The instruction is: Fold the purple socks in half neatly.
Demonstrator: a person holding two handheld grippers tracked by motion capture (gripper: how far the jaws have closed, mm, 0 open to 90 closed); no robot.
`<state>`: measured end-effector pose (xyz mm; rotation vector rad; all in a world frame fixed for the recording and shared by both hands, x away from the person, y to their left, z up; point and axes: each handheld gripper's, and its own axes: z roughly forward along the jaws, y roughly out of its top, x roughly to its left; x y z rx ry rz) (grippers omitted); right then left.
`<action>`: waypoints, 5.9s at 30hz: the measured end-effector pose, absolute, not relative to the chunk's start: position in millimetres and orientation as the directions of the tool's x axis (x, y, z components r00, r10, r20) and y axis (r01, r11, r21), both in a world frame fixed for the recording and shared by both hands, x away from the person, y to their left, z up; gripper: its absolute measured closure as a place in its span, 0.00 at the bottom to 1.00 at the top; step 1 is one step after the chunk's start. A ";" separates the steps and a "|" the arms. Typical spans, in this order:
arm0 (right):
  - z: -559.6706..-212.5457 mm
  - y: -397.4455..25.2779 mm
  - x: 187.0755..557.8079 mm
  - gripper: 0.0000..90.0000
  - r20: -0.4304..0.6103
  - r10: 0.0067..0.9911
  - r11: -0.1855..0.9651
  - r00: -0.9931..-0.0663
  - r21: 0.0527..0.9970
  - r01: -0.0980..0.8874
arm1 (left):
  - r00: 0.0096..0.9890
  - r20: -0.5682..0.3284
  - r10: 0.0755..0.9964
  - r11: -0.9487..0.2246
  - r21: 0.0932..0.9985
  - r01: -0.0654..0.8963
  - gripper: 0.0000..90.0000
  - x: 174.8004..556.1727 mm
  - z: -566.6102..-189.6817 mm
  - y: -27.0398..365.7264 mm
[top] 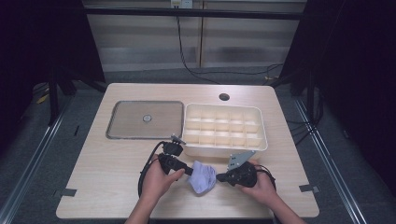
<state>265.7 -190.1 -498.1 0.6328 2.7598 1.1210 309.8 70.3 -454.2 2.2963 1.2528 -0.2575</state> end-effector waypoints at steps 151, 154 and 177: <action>-500.3 -172.7 259.3 0.99 0.080 0.374 0.634 -0.924 0.705 0.318 | 0.597 -0.481 0.642 -0.497 0.333 0.801 0.94 297.4 -450.0 16.7; -500.4 -172.4 259.0 0.99 0.091 0.378 0.628 -0.921 0.705 0.328 | 0.603 -0.478 0.638 -0.503 0.335 0.797 0.94 297.5 -450.8 16.2; -501.0 -168.7 255.0 0.99 0.111 0.373 0.621 -0.921 0.708 0.337 | 0.618 -0.466 0.633 -0.517 0.339 0.786 0.94 293.1 -456.4 18.1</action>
